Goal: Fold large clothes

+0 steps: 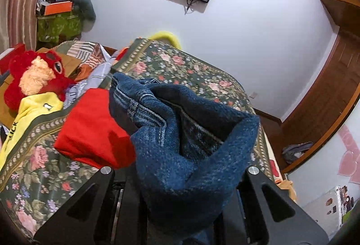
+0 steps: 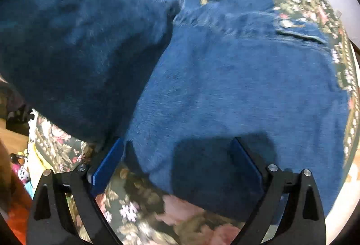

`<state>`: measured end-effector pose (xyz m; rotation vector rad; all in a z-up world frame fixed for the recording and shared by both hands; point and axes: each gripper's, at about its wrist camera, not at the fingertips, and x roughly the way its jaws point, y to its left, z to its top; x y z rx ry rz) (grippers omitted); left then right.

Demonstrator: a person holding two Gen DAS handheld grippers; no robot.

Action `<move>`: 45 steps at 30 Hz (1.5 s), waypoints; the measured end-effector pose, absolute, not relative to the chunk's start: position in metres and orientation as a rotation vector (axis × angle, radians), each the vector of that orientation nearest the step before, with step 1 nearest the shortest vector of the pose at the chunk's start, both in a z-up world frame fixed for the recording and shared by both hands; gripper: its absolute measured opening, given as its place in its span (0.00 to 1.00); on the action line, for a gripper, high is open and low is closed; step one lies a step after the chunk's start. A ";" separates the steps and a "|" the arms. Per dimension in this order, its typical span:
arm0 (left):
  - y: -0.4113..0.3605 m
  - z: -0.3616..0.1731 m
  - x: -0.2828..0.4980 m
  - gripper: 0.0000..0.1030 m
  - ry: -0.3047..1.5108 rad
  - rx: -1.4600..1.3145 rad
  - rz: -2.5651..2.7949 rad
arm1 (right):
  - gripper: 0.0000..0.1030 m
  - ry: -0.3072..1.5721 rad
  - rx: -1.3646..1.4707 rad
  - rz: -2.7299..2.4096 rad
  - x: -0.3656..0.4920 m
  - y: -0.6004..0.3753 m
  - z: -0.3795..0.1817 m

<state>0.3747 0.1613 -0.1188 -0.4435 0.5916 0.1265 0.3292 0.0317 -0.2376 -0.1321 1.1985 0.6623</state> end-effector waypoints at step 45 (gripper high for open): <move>0.037 -0.148 0.363 0.92 0.783 0.081 -0.080 | 0.92 0.934 -0.007 0.395 0.299 -0.120 -0.156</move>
